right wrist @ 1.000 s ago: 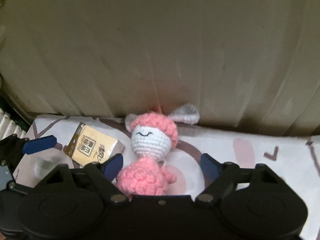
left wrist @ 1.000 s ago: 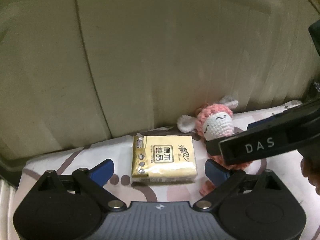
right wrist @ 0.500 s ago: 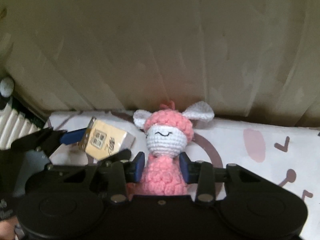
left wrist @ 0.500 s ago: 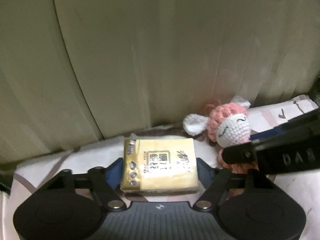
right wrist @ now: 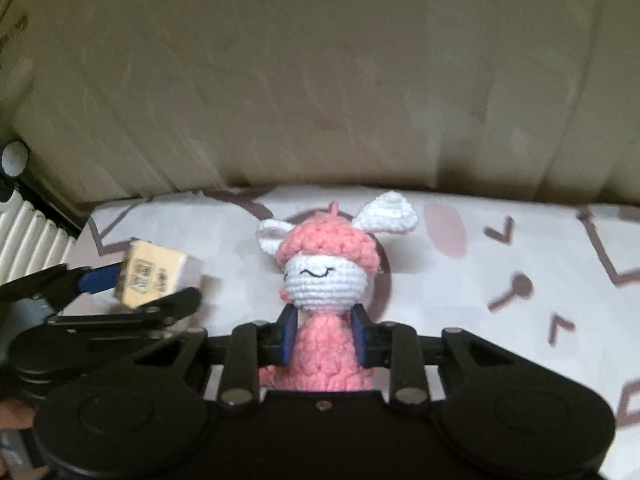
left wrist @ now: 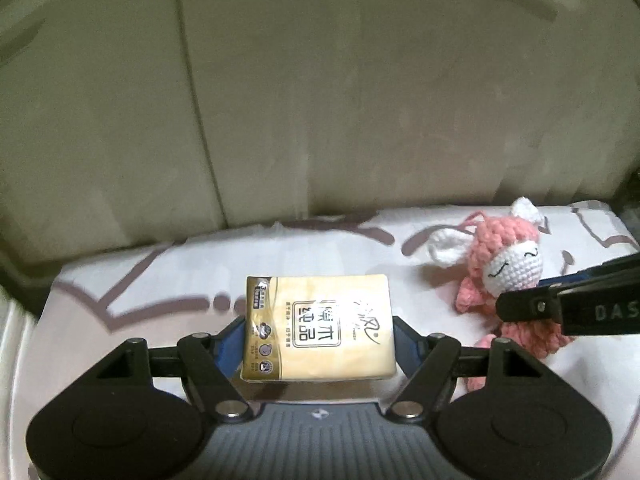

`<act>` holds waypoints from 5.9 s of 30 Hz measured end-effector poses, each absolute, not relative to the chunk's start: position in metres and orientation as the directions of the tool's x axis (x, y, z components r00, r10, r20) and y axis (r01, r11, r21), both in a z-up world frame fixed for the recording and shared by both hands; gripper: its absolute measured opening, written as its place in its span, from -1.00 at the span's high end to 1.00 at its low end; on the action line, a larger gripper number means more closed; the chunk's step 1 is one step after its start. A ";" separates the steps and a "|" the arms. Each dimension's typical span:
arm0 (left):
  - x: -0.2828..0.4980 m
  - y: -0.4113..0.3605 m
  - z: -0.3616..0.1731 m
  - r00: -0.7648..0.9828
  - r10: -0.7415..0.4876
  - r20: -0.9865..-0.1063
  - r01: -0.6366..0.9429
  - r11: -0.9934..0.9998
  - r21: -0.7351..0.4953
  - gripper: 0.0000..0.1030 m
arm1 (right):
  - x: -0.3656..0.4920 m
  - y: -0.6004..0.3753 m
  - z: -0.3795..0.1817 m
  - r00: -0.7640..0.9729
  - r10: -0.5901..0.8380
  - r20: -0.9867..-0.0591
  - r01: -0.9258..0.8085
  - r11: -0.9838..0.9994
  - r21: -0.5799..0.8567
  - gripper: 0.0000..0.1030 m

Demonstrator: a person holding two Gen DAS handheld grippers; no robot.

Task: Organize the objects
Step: 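Lift and carry the bunny with the right tool while the left tool carries the tissue pack to the box, then lower the tissue pack into the box with the left tool while the right tool lowers the bunny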

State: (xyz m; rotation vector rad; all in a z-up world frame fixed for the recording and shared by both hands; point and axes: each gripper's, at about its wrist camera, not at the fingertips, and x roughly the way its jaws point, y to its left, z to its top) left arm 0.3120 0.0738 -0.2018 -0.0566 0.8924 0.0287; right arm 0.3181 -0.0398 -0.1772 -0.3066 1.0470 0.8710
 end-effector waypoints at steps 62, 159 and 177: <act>0.094 -0.007 -0.043 0.668 -0.120 -0.735 -0.070 0.973 -0.222 -0.42 | 0.122 -0.246 -0.052 0.200 0.497 -0.845 -0.711 0.667 0.224 0.43; 0.146 -0.068 -0.129 0.469 -0.241 -0.850 -0.038 0.956 -0.292 0.15 | 0.125 -0.267 -0.108 0.069 0.413 -0.908 -0.639 0.717 0.278 0.23; 0.119 -0.057 -0.111 0.481 -0.217 -0.850 -0.053 0.960 -0.275 -0.20 | 0.114 -0.256 -0.123 0.085 0.345 -0.935 -0.705 0.684 0.188 0.68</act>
